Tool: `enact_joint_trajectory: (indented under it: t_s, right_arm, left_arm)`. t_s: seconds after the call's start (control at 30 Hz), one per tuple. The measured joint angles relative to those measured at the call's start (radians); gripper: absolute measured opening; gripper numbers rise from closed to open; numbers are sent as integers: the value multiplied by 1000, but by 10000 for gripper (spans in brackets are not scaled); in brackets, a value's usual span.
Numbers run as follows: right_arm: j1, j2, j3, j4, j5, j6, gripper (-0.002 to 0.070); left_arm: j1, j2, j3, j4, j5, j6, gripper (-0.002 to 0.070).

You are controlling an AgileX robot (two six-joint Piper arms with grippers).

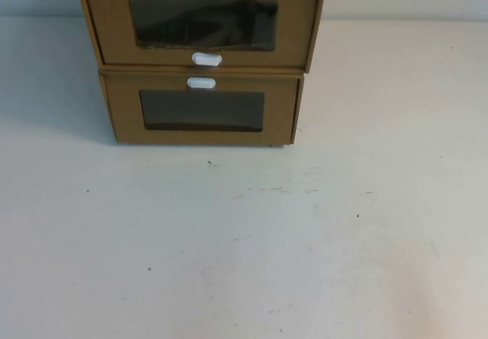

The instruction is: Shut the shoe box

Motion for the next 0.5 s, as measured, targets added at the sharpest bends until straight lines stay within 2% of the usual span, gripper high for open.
enact_joint_trajectory:
  t_s: [0.33,0.5]
  right_arm:
    - [-1,0,0,4,80,-6,-11]
    - [-1,0,2,117,179,-145,-12]
  left_arm:
    - [0,0,0,0,0,0,-5]
    - [0,0,0,-1,2,0,-5]
